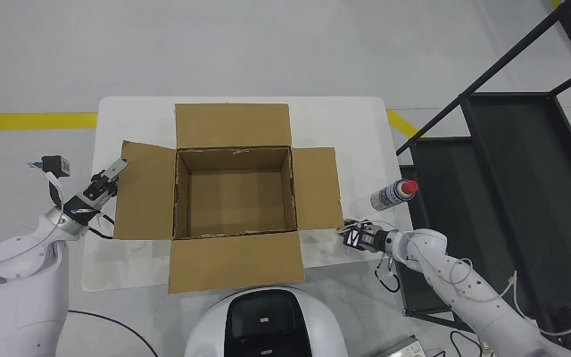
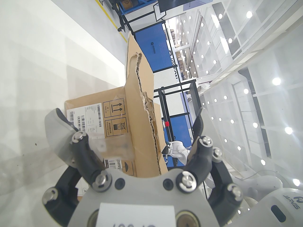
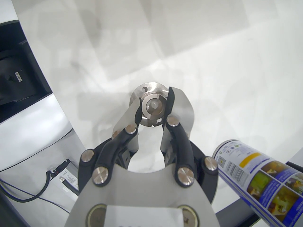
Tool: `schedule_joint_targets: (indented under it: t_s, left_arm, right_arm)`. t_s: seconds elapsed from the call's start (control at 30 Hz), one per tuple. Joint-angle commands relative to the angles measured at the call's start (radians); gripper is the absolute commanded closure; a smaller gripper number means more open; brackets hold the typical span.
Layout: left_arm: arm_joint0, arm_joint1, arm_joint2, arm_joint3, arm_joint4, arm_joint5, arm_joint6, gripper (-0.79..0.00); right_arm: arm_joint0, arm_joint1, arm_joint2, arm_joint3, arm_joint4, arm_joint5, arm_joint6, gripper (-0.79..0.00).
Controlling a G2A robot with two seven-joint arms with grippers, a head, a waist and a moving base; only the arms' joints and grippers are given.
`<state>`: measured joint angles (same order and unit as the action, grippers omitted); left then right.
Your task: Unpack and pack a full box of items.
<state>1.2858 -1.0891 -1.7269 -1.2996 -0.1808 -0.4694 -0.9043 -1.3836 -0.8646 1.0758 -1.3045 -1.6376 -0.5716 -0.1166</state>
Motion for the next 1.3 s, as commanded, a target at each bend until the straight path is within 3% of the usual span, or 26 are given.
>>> schedule_joint_targets:
  t_s: [0.0,0.3,0.5,0.83,1.03,1.27]
  left_arm:
    - [0.0,0.0,0.0,0.0,0.0,0.0,0.0,-0.785]
    - [0.0,0.0,0.0,0.0,0.0,0.0,0.0,-0.785]
    - [0.0,0.0,0.0,0.0,0.0,0.0,0.0,-0.785]
    - [0.0,0.0,0.0,0.0,0.0,0.0,0.0,-0.785]
    - [0.0,0.0,0.0,0.0,0.0,0.0,0.0,-0.785]
    - [0.0,0.0,0.0,0.0,0.0,0.0,0.0,-0.785]
  right_arm:
    - [0.001,-0.002,-0.001,0.002,0.001,-0.001,-0.001,0.0]
    - [-0.056,0.023,0.091,-0.025,0.0,-0.024,-0.047,0.0]
    - [-0.156,0.058,0.222,-0.147,-0.007,-0.06,-0.063,0.0]
    - [-0.297,0.094,0.445,-0.391,0.019,-0.113,0.056,0.0]
    - [-0.289,0.098,0.502,-0.477,0.043,-0.141,0.109,0.0]
    - [-0.182,0.097,0.492,-0.539,0.083,-0.232,0.16,0.0]
